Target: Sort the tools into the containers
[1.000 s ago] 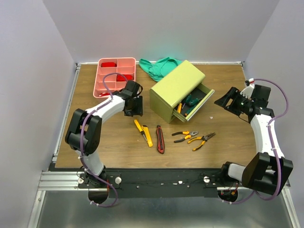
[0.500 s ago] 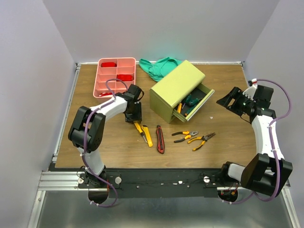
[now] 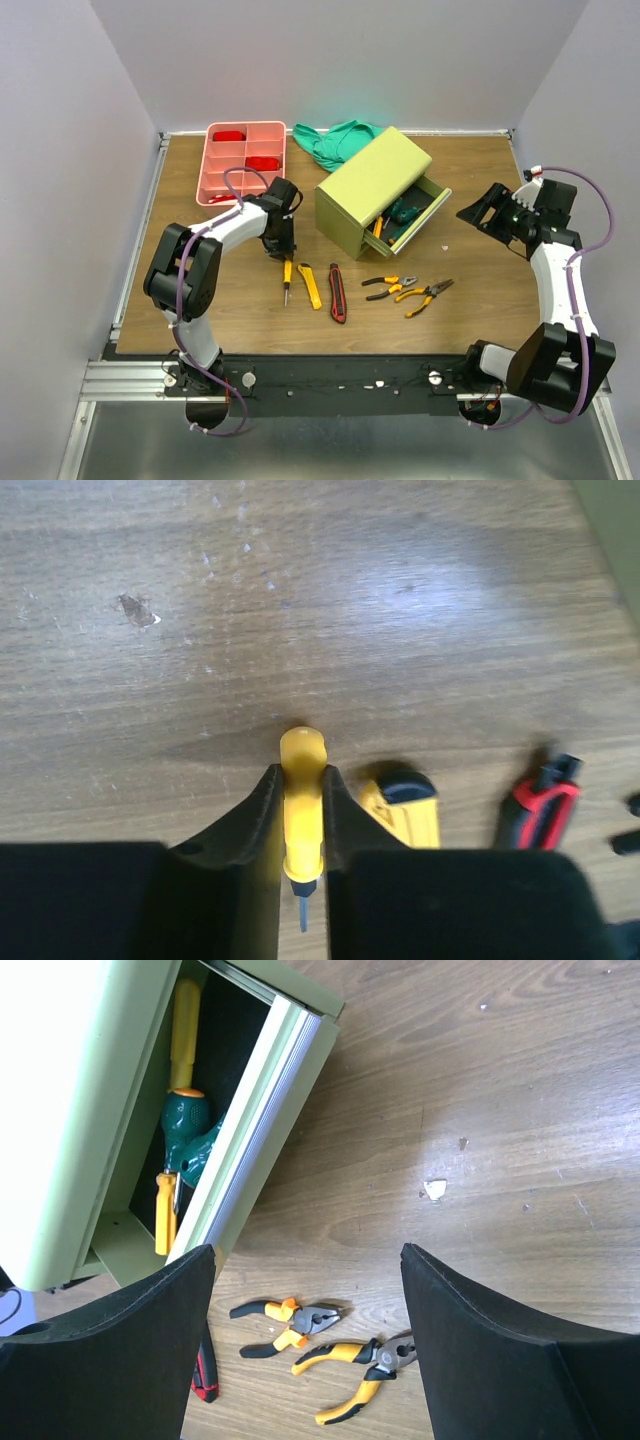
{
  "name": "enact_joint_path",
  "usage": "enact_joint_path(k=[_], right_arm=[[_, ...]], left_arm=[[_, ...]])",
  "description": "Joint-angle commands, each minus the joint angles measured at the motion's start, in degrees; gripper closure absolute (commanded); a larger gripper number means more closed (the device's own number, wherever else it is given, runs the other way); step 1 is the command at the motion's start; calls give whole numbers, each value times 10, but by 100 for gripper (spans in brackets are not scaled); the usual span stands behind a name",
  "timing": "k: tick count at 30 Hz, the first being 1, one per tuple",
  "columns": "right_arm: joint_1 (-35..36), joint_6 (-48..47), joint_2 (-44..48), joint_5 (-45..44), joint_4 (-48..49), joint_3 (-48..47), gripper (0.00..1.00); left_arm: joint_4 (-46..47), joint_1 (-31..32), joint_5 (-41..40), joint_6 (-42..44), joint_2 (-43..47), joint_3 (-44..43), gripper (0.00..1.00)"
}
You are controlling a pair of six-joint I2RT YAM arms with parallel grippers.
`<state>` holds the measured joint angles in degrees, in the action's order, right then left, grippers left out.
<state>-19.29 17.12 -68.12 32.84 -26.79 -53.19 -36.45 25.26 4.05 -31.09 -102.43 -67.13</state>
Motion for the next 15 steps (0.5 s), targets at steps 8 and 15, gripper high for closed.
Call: enact_joint_path(k=[8,15], right_arm=[[-10,5,5,6,6,14,18],[-10,5,-17,4,6,-9,18]], left_arm=[[6,-15,22,110,107,-255,100],[166,15,234,111,72,-359,100]])
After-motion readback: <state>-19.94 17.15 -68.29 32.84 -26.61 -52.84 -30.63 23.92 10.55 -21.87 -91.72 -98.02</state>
